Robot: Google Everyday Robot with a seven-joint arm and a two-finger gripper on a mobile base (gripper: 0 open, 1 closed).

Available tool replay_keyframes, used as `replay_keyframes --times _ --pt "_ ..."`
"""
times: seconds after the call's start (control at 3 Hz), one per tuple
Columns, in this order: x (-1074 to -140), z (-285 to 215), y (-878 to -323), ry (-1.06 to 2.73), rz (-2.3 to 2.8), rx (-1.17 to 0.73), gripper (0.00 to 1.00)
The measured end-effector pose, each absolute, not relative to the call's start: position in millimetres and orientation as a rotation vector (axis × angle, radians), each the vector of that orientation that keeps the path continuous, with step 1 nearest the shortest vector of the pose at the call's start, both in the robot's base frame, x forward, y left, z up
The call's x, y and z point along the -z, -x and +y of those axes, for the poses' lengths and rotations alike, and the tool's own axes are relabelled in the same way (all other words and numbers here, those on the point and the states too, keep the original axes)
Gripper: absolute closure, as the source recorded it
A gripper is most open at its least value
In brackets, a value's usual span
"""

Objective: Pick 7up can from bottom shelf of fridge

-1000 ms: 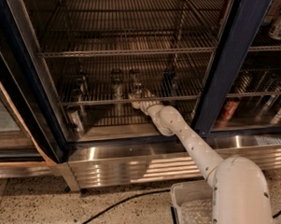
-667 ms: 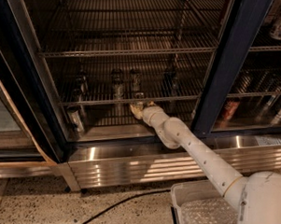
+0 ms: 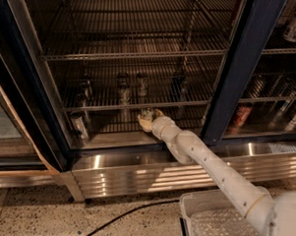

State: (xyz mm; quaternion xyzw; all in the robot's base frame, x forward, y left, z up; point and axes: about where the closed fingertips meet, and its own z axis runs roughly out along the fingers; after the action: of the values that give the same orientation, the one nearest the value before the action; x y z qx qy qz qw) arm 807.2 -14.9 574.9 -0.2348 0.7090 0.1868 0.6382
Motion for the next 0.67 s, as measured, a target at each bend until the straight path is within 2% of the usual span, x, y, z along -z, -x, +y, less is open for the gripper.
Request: replay_keyframes --times 0.67 --pt "-587.8 -38.4 -717.1 0.564 1.604 -0.456 1.00"
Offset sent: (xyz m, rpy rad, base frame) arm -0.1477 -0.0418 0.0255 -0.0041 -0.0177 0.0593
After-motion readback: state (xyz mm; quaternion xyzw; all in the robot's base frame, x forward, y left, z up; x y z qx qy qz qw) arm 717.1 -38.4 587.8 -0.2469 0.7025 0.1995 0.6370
